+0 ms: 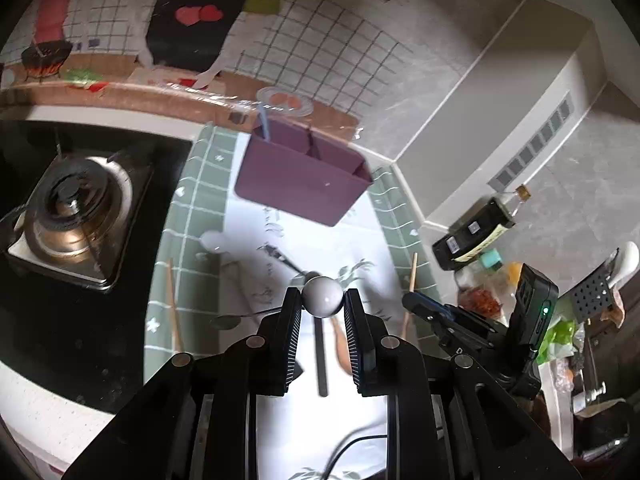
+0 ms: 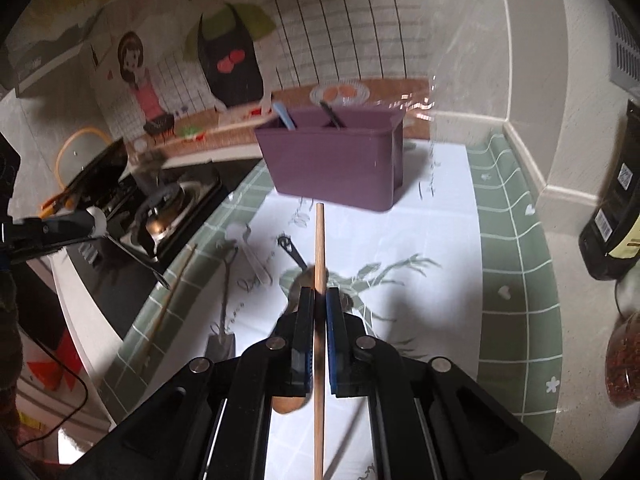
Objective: Organize utensils
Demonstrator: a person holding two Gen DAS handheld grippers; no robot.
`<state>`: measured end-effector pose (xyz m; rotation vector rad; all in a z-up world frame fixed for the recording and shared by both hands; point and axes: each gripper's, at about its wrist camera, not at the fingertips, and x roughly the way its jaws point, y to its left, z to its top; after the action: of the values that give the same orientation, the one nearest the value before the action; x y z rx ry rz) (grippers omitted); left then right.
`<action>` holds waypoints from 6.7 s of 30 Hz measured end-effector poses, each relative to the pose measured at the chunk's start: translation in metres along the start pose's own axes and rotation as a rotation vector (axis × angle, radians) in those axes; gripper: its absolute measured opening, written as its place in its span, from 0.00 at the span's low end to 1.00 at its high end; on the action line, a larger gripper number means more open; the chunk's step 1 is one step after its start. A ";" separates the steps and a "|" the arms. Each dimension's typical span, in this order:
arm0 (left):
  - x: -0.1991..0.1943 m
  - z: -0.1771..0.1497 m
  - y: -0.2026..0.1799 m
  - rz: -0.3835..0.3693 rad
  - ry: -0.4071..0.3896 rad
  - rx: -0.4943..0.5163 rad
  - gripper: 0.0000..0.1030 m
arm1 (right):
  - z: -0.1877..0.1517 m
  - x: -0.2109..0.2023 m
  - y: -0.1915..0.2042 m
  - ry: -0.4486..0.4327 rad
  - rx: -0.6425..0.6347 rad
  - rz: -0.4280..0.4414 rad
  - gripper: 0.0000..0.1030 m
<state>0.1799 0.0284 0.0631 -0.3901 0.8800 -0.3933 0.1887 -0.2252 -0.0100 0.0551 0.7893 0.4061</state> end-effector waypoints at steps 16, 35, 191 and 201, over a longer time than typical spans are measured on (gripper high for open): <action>-0.009 0.199 -0.065 -0.306 -0.170 0.051 0.22 | 0.224 -0.104 0.031 -0.490 -0.106 -0.101 0.06; 0.182 0.213 0.040 -0.268 0.109 -0.100 0.22 | 0.198 0.109 -0.031 -0.241 0.034 -0.036 0.08; 0.076 -0.038 0.017 0.372 -0.075 0.079 0.22 | -0.001 -0.004 -0.010 -0.025 0.039 -0.065 0.09; 0.029 -0.013 -0.006 0.321 -0.191 0.142 0.00 | 0.010 -0.008 -0.008 -0.058 0.040 -0.038 0.09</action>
<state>0.1848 0.0068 0.0393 -0.1478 0.7081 -0.1180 0.1933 -0.2346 0.0013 0.0887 0.7399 0.3509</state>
